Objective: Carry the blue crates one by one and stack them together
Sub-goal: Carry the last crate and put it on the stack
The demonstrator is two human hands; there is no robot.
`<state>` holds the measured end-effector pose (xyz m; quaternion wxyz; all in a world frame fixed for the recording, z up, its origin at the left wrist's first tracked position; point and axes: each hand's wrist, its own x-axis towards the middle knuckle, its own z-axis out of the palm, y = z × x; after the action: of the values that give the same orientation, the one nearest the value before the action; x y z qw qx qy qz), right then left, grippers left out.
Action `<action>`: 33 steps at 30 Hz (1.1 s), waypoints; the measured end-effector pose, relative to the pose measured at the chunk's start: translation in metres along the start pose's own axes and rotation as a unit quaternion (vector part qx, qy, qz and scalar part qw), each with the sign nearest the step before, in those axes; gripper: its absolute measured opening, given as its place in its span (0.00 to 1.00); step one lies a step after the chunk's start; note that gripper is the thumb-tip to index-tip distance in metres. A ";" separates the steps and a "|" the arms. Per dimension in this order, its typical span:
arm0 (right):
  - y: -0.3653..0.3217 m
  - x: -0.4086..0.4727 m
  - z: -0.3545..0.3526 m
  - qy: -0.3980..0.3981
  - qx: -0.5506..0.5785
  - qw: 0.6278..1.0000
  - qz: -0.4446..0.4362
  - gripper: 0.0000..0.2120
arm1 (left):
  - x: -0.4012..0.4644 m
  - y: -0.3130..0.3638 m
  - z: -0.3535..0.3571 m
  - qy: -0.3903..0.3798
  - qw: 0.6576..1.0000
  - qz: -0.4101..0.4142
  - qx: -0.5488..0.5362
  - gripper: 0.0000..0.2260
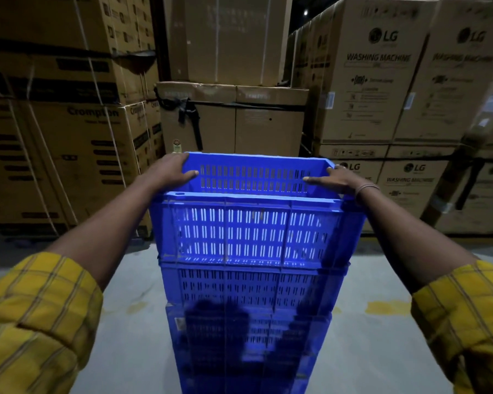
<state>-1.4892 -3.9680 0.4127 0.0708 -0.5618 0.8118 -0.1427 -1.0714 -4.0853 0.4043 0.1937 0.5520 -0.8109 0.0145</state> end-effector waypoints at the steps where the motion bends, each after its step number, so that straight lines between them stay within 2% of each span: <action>1: -0.001 -0.004 -0.003 -0.011 0.012 1.000 0.002 0.54 | -0.003 0.003 -0.001 -0.004 1.000 -0.006 -0.005 0.32; 3: 0.000 -0.012 -0.002 -0.024 -0.010 1.000 0.000 0.46 | -0.009 0.007 0.001 -0.028 0.999 -0.021 -0.001 0.34; 5: 0.003 -0.022 0.003 -0.010 -0.051 0.999 0.008 0.43 | -0.015 0.012 0.002 -0.038 0.998 -0.038 0.014 0.35; 9: 0.007 -0.032 0.008 0.032 -0.062 0.998 0.001 0.45 | -0.019 0.015 0.000 -0.044 0.997 -0.068 0.000 0.31; 13: 0.009 -0.031 0.002 0.026 -0.054 0.998 -0.010 0.45 | -0.019 0.024 0.001 -0.055 0.993 -0.100 -0.005 0.23; 17: 0.017 -0.022 0.000 0.007 -0.031 0.999 -0.003 0.52 | -0.020 0.032 0.003 -0.055 0.992 -0.111 0.014 0.25; 23: 0.011 -0.027 0.003 -0.016 -0.041 0.999 -0.001 0.51 | -0.032 0.030 -0.002 -0.049 0.992 -0.111 -0.030 0.26; 26: 0.009 -0.022 -0.007 -0.059 -0.054 0.997 0.002 0.56 | -0.036 0.028 -0.011 -0.047 0.994 -0.092 -0.027 0.31; 28: 0.008 -0.019 -0.010 -0.033 -0.065 0.997 -0.001 0.60 | -0.038 0.029 -0.011 -0.048 0.995 -0.090 0.014 0.35; 30: 0.010 -0.019 -0.004 -0.007 -0.074 0.997 -0.009 0.56 | -0.037 0.027 -0.006 -0.062 0.993 -0.096 0.014 0.40; 33: 0.013 -0.021 0.006 -0.030 -0.091 0.995 0.003 0.54 | -0.037 0.025 -0.003 -0.063 0.992 -0.101 -0.045 0.45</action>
<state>-1.4921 -3.9453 0.4020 0.0438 -0.5673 0.8208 -0.0512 -1.0818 -4.0421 0.3999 0.1671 0.6219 -0.7612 -0.0768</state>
